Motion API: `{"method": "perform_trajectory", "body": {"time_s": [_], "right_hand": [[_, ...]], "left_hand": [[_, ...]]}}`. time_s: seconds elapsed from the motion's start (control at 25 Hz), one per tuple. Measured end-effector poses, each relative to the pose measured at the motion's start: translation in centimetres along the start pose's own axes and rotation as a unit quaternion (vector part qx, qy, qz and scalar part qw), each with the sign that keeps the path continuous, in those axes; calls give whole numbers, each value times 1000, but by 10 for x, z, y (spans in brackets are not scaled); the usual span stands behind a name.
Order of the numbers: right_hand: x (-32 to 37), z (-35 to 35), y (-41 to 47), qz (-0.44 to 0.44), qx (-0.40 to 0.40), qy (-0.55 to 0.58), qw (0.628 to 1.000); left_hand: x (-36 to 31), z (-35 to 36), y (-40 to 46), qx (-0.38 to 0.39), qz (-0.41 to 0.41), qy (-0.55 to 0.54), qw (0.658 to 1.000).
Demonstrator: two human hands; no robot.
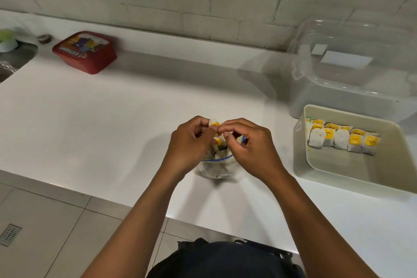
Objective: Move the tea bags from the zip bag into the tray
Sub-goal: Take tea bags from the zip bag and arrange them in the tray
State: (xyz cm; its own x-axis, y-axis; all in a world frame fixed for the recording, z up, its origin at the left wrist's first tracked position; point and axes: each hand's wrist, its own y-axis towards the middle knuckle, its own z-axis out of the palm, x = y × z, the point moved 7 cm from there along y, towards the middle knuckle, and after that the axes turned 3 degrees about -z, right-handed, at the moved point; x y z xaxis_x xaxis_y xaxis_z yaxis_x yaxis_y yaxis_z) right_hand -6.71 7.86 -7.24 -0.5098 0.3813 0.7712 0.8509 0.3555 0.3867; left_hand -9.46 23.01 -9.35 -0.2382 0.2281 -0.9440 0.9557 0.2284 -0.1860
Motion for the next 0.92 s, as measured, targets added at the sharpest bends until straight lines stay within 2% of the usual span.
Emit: {"method": "perform_trajectory", "body": {"time_s": [0.08,0.16,0.24,0.28,0.44,0.56,0.64,0.76,0.92], "right_hand": [[-13,-3,-2,87,-7,55,995],[-26,4,0,152,51,4,987],[-35,26,3,147,159,-104,971],[-39,37,7,144,189,-141,961],[-61,70,17,185,235,-286,911],[-65,78,15,179,231,-366,884],[-61,75,14,187,219,-358,888],[-62,56,13,242,199,-269,911],[-55,23,18,233,139,-201,941]], "left_hand": [[3,-10,1,-10,0,32,999],[6,-28,2,-42,-1,68,997],[8,-44,2,-57,1,111,992],[9,-47,2,-48,2,134,990],[8,-46,-10,-16,32,180,983],[8,-42,-17,-5,55,181,982],[9,-42,-19,-6,57,192,980],[11,-43,-21,-10,56,212,976],[6,-38,-23,8,50,211,976]]}}
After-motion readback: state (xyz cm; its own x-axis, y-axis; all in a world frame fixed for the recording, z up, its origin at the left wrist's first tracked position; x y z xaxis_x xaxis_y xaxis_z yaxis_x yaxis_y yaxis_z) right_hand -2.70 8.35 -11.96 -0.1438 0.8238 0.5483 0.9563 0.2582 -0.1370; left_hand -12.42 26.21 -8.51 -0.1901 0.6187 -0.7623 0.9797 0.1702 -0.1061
